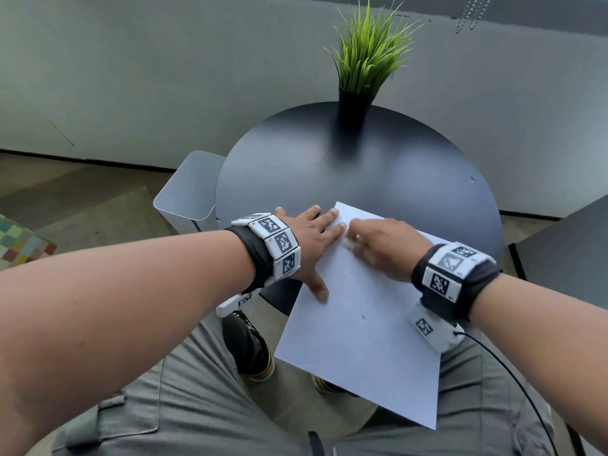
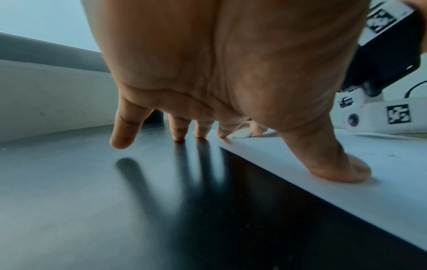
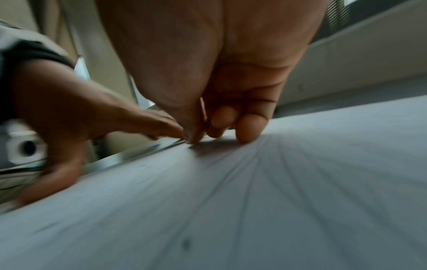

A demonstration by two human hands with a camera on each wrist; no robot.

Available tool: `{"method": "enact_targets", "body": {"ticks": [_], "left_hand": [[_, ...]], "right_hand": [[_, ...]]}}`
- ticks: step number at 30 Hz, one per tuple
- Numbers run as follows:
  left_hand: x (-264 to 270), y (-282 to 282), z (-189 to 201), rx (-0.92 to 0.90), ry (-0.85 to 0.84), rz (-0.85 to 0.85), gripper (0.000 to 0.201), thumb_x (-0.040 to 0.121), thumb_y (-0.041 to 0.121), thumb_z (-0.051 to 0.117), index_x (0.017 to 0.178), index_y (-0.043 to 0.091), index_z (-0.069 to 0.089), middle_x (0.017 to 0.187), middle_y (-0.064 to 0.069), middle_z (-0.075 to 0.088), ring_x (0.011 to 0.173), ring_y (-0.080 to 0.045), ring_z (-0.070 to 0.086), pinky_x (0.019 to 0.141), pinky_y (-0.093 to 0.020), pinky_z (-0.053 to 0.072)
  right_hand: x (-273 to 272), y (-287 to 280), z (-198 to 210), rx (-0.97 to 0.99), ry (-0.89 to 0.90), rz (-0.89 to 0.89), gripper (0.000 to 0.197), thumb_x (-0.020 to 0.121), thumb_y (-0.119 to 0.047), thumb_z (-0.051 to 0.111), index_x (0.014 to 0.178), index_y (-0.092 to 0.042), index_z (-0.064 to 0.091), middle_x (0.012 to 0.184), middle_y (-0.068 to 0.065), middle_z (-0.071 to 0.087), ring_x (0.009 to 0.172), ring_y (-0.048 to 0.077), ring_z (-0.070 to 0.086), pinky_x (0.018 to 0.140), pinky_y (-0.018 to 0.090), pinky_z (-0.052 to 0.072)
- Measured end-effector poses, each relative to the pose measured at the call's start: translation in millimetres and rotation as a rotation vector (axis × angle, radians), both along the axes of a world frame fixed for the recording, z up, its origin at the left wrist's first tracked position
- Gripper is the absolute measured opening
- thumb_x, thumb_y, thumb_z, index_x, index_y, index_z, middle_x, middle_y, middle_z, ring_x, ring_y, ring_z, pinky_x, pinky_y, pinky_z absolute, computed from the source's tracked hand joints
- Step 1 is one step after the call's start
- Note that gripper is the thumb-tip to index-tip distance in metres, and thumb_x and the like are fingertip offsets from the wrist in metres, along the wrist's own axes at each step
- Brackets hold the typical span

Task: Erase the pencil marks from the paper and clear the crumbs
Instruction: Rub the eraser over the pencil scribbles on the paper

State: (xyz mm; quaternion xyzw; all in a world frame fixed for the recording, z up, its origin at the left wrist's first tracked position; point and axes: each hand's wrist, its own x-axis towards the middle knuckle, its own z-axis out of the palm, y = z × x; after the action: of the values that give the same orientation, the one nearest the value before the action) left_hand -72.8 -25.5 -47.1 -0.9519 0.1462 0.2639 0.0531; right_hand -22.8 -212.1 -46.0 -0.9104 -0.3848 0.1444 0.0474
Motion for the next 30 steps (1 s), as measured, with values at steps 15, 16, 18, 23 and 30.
{"method": "enact_targets", "body": {"ticks": [15, 16, 18, 23, 30], "left_hand": [[2, -8, 5, -0.029, 0.079, 0.064, 0.134, 0.061, 0.079, 0.074, 0.157, 0.041, -0.011, 0.167, 0.002, -0.02, 0.154, -0.028, -0.013, 0.112, -0.065, 0.025], [1, -8, 3, -0.033, 0.076, 0.071, 0.133, 0.06, 0.081, 0.073, 0.157, 0.042, -0.01, 0.167, 0.003, -0.02, 0.154, -0.027, -0.014, 0.113, -0.066, 0.024], [0, -9, 1, -0.026, 0.068, 0.077, 0.135, 0.056, 0.089, 0.067, 0.156, 0.043, -0.011, 0.166, 0.005, -0.022, 0.154, -0.027, -0.015, 0.111, -0.068, 0.024], [-3, -10, -3, -0.036, 0.045, 0.067, 0.141, 0.052, 0.091, 0.068, 0.157, 0.039, -0.01, 0.166, 0.003, -0.022, 0.154, -0.029, -0.014, 0.107, -0.073, 0.026], [-5, -10, -1, -0.044, 0.044, 0.061, 0.142, 0.053, 0.089, 0.07, 0.158, 0.036, -0.01, 0.166, 0.002, -0.023, 0.154, -0.03, -0.013, 0.107, -0.074, 0.028]], "right_hand": [[-5, -9, -3, -0.061, -0.042, -0.134, 0.02, 0.099, -0.037, 0.038, 0.101, -0.017, 0.041, 0.099, 0.011, 0.063, 0.083, 0.034, 0.055, 0.067, 0.037, 0.042], [-19, -7, -4, -0.052, -0.018, -0.047, 0.016, 0.098, -0.033, 0.04, 0.105, -0.019, 0.041, 0.101, 0.009, 0.062, 0.086, 0.034, 0.056, 0.068, 0.037, 0.041], [-45, -8, 0, -0.083, 0.09, 0.172, 0.015, 0.095, -0.028, 0.046, 0.109, -0.023, 0.042, 0.1, 0.001, 0.058, 0.09, 0.03, 0.057, 0.07, 0.039, 0.045], [-7, -16, 4, -0.094, -0.019, -0.061, 0.02, 0.097, -0.036, 0.04, 0.109, -0.02, 0.046, 0.101, 0.004, 0.061, 0.092, 0.032, 0.058, 0.075, 0.04, 0.048], [-36, -14, 2, -0.105, 0.103, 0.16, 0.018, 0.09, -0.025, 0.05, 0.106, -0.026, 0.041, 0.095, -0.005, 0.052, 0.088, 0.023, 0.055, 0.071, 0.039, 0.048]]}}
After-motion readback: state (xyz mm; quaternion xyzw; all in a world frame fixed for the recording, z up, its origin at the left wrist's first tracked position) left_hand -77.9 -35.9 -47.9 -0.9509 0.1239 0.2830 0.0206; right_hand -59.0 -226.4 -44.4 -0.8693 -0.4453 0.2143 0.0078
